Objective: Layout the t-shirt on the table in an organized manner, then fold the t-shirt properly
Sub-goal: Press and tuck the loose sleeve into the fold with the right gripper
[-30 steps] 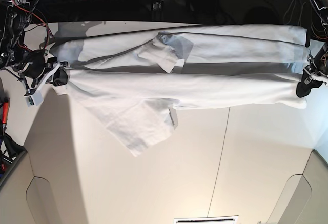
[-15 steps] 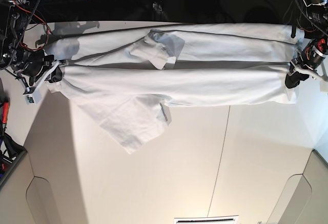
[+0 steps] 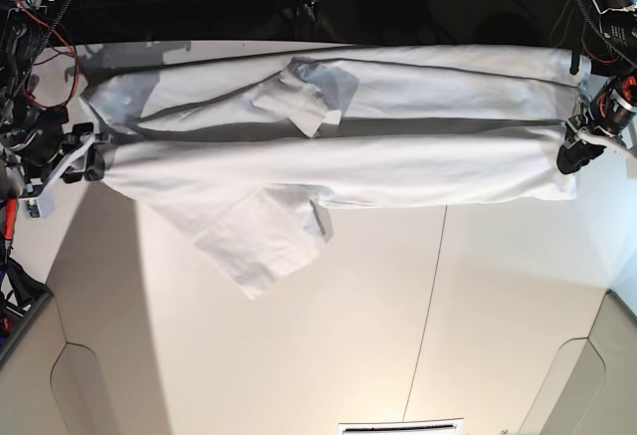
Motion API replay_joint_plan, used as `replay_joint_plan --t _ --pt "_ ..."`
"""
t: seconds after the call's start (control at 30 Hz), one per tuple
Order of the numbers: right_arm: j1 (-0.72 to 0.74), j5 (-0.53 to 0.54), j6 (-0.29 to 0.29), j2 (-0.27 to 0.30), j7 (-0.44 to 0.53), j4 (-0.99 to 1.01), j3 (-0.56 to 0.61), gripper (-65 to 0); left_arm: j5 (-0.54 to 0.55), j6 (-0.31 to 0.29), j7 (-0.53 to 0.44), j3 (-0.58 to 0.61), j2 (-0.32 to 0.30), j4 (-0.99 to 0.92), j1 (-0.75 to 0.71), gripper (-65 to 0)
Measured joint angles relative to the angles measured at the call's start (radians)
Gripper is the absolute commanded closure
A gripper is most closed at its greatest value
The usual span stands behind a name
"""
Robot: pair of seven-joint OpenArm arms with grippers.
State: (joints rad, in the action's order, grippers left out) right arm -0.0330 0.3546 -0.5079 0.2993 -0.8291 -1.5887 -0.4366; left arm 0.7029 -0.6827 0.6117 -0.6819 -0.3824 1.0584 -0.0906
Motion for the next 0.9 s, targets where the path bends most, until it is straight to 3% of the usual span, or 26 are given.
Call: replay_joint_plan --t 0.23,0.43,0.6,0.73,0.9 --pt "0.105 0.114 0.0 0.0 0.084 -0.08 -0.031 -22.9 0.0 0.0 -0.011 0.0 0.0 0.0 0.0 -19.9" --pt "0.196 0.073 -0.003 -0.045 0.139 -0.026 0.06 -22.9 0.018 0.0 -0.011 0.0 0.0 0.0 0.0 -19.9" --pt "0.302 -0.031 -0.008 -0.1 0.262 0.244 0.218 -23.3 0.021 0.0 -0.015 0.0 0.0 0.0 0.003 -19.9" --pt "0.407 -0.109 0.001 -0.119 0.383 0.528 0.33 -34.0 0.021 0.0 -0.015 0.0 0.0 0.0 0.002 -19.9" --pt "0.51 -0.232 0.053 -0.161 0.55 0.842 0.413 -35.2 0.021 0.0 -0.015 0.0 0.0 0.0 0.002 -19.9"
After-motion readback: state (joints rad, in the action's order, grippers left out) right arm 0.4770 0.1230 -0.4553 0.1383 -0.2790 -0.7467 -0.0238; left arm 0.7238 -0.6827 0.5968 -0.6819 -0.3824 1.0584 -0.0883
